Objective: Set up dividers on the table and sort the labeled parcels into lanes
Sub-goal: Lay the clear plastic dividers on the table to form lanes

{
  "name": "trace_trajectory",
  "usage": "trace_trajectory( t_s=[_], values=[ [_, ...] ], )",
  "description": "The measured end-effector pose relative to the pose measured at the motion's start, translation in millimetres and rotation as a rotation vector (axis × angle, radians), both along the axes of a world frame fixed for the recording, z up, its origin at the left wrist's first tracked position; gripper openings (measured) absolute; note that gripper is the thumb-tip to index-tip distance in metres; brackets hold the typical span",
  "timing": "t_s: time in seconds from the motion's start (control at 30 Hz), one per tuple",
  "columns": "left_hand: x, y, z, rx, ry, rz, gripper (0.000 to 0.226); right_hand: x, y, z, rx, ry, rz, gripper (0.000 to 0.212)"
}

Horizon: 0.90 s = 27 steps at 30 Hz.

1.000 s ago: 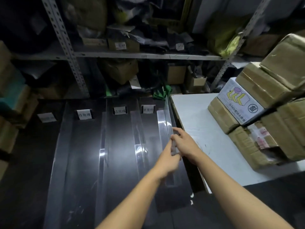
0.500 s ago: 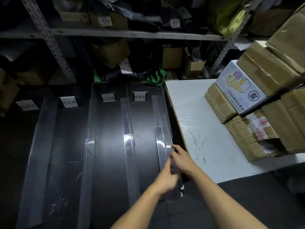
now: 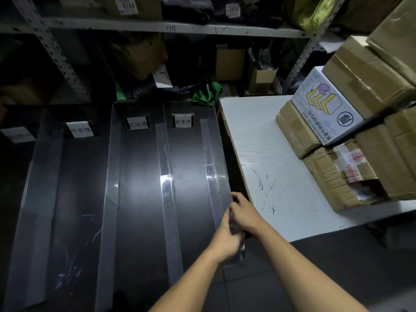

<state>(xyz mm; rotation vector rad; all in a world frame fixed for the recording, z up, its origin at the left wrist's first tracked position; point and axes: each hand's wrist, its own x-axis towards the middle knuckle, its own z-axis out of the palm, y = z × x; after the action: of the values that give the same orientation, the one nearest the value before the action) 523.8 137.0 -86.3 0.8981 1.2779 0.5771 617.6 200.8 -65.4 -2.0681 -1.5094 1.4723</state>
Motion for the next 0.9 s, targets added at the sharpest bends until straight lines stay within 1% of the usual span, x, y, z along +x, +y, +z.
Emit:
trace_trajectory(
  t_s=[0.23, 0.37, 0.47, 0.6, 0.7, 0.8, 0.9],
  values=[
    [2, 0, 0, 0.008, 0.004, -0.045, 0.075, 3, 1, 2, -0.01, -0.013, 0.002, 0.045],
    [-5, 2, 2, -0.003, 0.011, -0.057, 0.066, 1, 2, 5, -0.029, -0.063, 0.032, 0.048],
    [-10, 4, 8, -0.016, 0.036, -0.055, 0.071, -2, 4, 8, -0.048, -0.111, 0.051, 0.052],
    [-22, 8, 18, -0.009, 0.097, -0.052, 0.079, -7, 7, 15, -0.036, -0.168, 0.057, 0.052],
    [-35, 14, 28, 0.012, 0.145, -0.021, 0.074, -14, 9, 26, 0.043, -0.237, 0.083, 0.053],
    [-52, 22, 46, 0.099, 0.214, 0.032, 0.064, -29, 11, 48, 0.23, -0.302, 0.115, 0.052],
    [-76, 29, 76, 0.227, 0.322, 0.112, 0.055, -52, 14, 79, 0.384, -0.252, 0.137, 0.051]
  ],
)
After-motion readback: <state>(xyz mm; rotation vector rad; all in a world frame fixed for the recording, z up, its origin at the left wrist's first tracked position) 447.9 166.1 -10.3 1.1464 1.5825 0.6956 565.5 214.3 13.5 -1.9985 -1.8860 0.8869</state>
